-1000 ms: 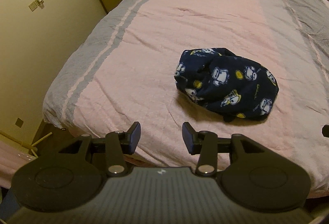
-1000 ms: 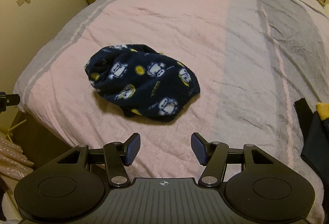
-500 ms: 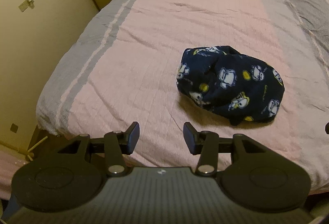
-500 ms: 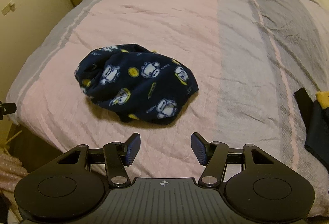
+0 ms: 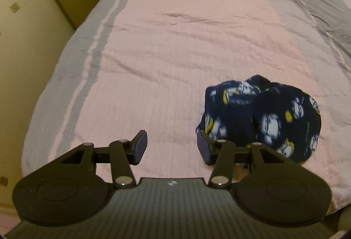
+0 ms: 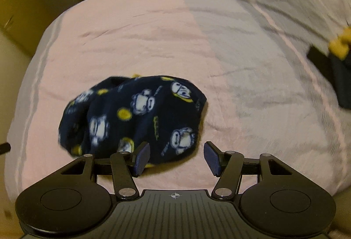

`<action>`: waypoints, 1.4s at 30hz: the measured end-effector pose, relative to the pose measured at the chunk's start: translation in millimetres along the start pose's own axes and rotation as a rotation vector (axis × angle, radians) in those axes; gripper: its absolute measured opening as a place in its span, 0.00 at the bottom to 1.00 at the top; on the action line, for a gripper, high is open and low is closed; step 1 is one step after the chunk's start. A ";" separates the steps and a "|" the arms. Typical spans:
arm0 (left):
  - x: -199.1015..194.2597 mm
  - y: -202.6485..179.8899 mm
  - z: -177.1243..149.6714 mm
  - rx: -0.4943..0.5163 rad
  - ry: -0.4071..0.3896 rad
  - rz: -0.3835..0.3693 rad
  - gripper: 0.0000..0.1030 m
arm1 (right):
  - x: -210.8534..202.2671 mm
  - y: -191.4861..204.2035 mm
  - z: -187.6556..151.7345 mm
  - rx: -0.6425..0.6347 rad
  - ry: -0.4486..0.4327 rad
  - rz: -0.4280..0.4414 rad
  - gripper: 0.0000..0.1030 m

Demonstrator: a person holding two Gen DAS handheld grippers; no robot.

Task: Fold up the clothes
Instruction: 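Grasp the pants waistband with the left gripper while the right gripper grasps another edge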

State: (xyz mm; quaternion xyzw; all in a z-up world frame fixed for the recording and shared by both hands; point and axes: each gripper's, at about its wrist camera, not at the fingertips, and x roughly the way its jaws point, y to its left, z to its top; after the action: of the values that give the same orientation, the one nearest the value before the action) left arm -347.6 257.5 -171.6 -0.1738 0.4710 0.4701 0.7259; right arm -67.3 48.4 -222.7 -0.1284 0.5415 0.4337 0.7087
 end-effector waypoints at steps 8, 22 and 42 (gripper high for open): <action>67.0 -15.7 48.3 0.141 0.019 -0.147 0.48 | 17.0 -37.6 -7.6 0.329 -0.003 -0.053 0.57; 177.9 -88.0 98.2 0.224 0.159 -0.295 0.59 | 101.5 -95.6 38.9 0.581 0.078 0.071 0.77; 255.5 -76.3 102.4 0.076 0.258 -0.491 0.12 | 209.5 -83.6 64.1 0.570 0.166 0.138 0.17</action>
State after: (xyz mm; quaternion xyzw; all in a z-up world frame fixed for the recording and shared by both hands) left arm -200.5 423.3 -351.8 -0.3136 0.5207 0.2360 0.7582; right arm 45.5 140.5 -406.5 0.0775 0.7049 0.2994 0.6383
